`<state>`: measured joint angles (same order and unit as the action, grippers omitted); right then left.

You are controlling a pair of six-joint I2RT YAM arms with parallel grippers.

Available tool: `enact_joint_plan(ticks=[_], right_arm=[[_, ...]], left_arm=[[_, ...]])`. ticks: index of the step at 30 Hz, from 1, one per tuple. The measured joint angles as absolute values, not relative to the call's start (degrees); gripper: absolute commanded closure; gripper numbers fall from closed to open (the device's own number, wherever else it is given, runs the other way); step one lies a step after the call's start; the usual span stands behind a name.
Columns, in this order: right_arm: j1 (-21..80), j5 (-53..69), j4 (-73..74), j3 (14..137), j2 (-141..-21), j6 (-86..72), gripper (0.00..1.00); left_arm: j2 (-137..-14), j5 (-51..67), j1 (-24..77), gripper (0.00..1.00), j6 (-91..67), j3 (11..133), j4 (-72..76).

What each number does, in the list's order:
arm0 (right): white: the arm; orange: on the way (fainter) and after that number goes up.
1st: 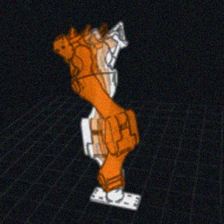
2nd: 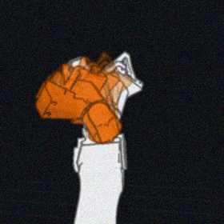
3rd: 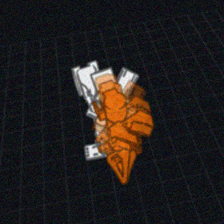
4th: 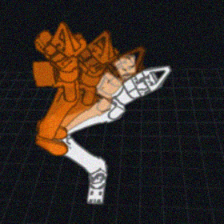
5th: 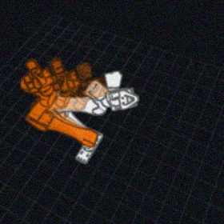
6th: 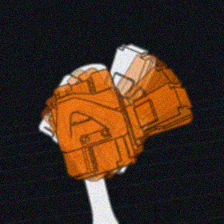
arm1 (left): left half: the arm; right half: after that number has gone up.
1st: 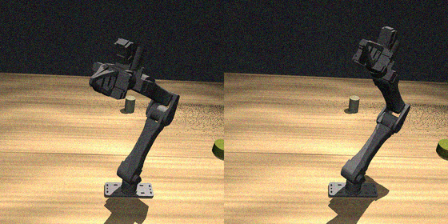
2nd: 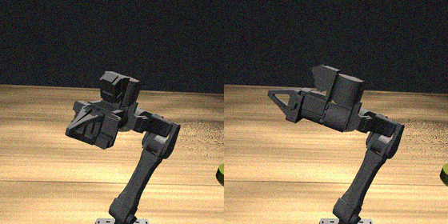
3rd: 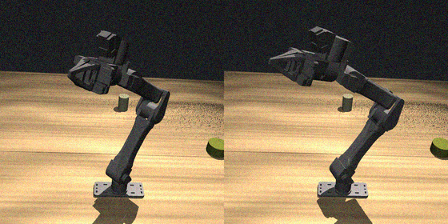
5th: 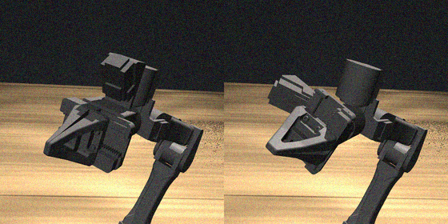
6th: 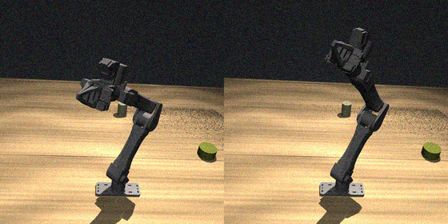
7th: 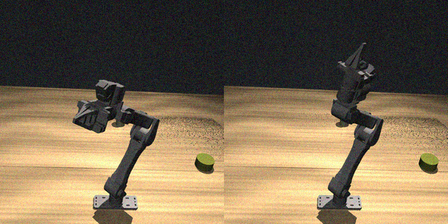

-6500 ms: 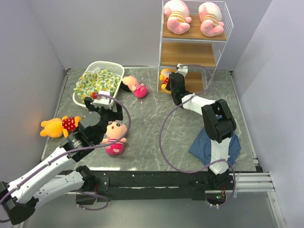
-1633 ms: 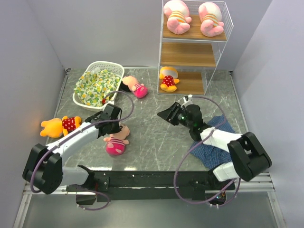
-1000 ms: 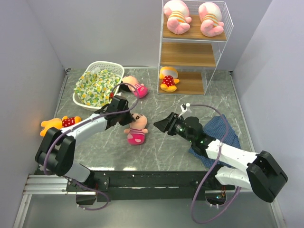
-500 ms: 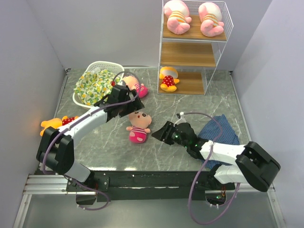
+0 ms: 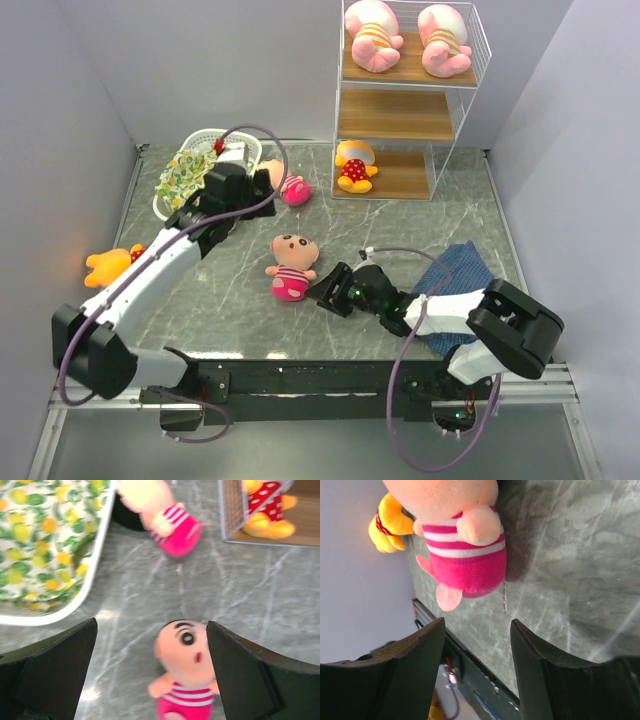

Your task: Place and organize the stuffed toys onto the shelf

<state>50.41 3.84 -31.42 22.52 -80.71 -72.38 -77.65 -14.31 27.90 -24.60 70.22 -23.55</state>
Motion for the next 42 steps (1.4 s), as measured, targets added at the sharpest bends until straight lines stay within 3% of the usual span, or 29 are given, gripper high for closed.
enact_joint_plan(ticks=[6, 18, 27, 30, 33, 36, 37, 40, 42], right_arm=[[51.0, 2.3, -33.7, 24.9, -84.8, -76.4, 0.38], [51.4, 2.3, -38.1, 30.8, -95.3, -79.9, 0.44], [51.8, 2.0, -38.1, 31.3, -97.4, -80.9, 0.33], [53.0, 1.5, -37.2, 32.6, -97.4, -80.9, 0.35], [53.9, 0.9, -36.5, 34.0, -97.4, -80.9, 0.44], [54.2, 0.1, -36.5, 34.5, -97.6, -80.7, 0.70], [54.2, -0.3, -36.5, 34.5, -97.8, -80.6, 0.85], [54.0, -1.4, -36.4, 34.5, -97.6, -79.4, 1.00], [53.7, -2.2, -36.1, 34.2, -96.6, -77.5, 1.00]], left_arm=[[-70.6, -19.2, 27.7, 0.04, -20.7, 59.5, -19.9], [-69.0, -22.5, 27.8, 0.04, -18.3, 59.0, -18.6], [-68.4, -23.0, 28.2, 0.04, -17.4, 58.9, -18.3], [-68.4, -23.0, 28.2, 0.04, -17.2, 58.9, -18.3], [-68.4, -23.1, 28.2, 0.03, -17.2, 58.9, -18.3], [-68.4, -23.4, 28.2, 0.04, -17.2, 58.9, -18.3], [-68.4, -23.5, 28.2, 0.04, -17.1, 58.9, -18.3], [-68.4, -23.9, 28.3, 0.04, -17.0, 58.9, -18.3], [-68.4, -23.9, 28.4, 0.03, -17.0, 58.9, -18.3]])
